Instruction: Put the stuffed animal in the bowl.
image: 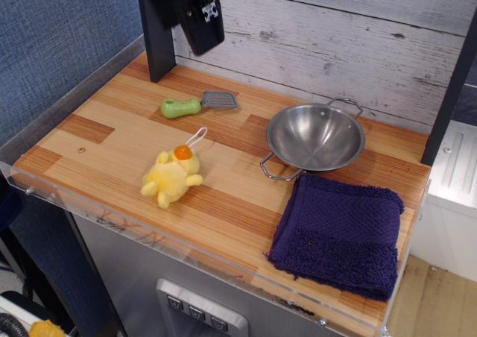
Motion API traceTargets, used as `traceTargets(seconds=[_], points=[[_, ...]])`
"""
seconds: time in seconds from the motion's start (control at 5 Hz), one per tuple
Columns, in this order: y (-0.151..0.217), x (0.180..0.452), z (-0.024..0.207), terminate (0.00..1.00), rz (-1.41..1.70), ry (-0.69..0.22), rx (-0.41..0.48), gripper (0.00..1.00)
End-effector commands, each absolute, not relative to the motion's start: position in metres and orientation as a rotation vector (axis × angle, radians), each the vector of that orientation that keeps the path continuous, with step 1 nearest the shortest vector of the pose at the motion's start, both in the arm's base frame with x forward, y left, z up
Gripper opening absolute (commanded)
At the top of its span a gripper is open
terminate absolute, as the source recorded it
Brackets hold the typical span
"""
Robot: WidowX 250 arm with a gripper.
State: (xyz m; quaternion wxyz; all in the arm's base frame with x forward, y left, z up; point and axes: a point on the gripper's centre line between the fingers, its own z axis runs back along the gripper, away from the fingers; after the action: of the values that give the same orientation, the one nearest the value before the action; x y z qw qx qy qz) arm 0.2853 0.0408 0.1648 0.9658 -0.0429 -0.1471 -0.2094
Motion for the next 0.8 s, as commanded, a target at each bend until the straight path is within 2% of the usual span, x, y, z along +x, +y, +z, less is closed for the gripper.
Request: traceTargets(seconds=[0.0, 0.4, 0.6], points=[[0.037, 0.269, 0.13, 0.0, -0.172, -0.335, -0.137, 1.0], [0.044, 0.275, 0.092, 0.0, -0.28, -0.2, -0.099, 1.0], [0.046, 0.276, 0.084, 0.0, -0.321, -0.139, -0.06, 1.0]])
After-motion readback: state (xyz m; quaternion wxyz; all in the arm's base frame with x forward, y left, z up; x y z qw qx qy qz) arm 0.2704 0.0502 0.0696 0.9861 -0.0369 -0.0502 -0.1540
